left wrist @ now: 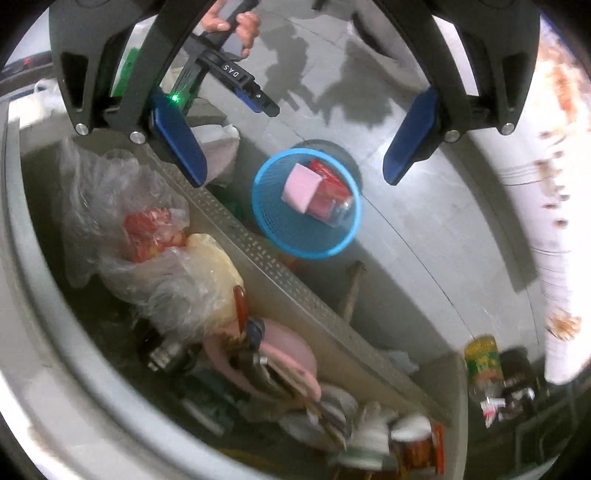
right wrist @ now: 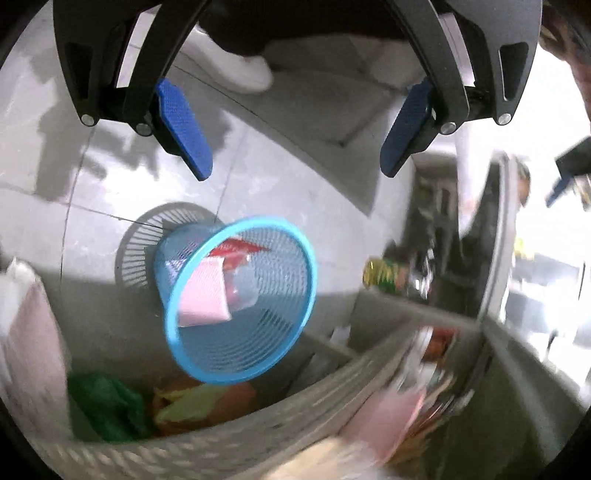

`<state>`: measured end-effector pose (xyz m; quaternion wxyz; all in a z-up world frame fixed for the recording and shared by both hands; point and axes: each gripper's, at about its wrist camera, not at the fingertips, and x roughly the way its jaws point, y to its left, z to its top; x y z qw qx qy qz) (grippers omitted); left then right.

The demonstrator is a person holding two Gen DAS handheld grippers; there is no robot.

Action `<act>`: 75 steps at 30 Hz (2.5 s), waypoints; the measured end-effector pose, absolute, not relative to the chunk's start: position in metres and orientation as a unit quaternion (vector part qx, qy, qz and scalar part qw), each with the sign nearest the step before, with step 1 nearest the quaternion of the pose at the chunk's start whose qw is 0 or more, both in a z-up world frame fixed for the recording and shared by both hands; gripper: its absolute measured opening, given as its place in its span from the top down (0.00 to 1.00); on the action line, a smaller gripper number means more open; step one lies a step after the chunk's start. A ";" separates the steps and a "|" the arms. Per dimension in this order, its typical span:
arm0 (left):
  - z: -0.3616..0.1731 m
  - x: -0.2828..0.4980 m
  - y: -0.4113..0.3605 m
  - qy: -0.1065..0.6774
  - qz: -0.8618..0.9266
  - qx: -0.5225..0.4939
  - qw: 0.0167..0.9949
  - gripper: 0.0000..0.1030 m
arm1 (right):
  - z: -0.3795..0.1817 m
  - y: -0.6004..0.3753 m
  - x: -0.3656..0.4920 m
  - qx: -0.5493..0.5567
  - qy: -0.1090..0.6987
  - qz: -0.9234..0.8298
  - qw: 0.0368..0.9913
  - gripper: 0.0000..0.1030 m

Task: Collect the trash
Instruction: 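Move both tools back to the table toward the green bottle, then grasp the green drink bottle with the right tool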

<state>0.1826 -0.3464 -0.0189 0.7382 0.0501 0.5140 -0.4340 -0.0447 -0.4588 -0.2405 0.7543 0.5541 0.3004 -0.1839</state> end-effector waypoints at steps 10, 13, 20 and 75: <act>0.021 0.158 -0.225 0.467 -0.435 -0.010 0.769 0.11 | -0.110 -0.400 -0.021 0.314 0.328 -0.214 0.865 0.10; 0.026 0.150 -0.190 0.453 -0.419 -0.023 0.787 0.10 | -0.075 -0.387 -0.009 0.263 0.329 -0.235 0.876 0.08; 0.030 0.132 -0.091 0.422 -0.382 -0.083 0.818 0.08 | -0.020 -0.346 0.013 0.183 0.328 -0.261 0.889 0.06; -0.025 0.130 0.232 0.388 0.023 -0.177 0.904 0.08 | -0.007 0.070 0.207 -0.068 0.500 0.281 0.816 0.42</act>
